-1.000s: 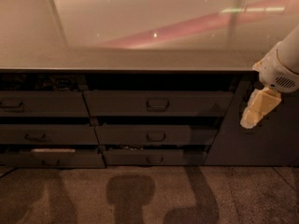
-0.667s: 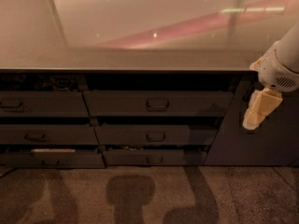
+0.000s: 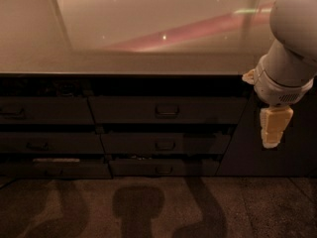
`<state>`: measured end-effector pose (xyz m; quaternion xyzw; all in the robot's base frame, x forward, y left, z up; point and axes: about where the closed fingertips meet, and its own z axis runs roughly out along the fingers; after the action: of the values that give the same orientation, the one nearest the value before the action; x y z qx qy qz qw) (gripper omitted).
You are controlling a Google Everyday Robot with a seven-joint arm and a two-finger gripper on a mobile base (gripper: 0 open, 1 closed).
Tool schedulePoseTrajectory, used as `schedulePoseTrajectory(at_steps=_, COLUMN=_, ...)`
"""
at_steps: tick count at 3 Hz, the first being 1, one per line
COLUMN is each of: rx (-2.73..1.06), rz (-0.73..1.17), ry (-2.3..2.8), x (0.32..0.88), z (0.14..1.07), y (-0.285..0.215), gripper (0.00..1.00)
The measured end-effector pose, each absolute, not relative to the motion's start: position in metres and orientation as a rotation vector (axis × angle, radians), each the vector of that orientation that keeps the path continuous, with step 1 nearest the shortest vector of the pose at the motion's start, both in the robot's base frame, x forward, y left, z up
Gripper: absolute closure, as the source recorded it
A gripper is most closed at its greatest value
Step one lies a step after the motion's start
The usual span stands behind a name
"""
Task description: Open top drawer
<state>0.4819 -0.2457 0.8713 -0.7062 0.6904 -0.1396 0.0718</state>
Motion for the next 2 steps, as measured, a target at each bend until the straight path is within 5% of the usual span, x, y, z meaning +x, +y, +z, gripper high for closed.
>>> schedulePoseTrajectory(at_steps=2, rx=-2.097, rz=-0.321, ry=2.010, x=0.4823, z=0.8680, y=-0.2507, gripper=0.00)
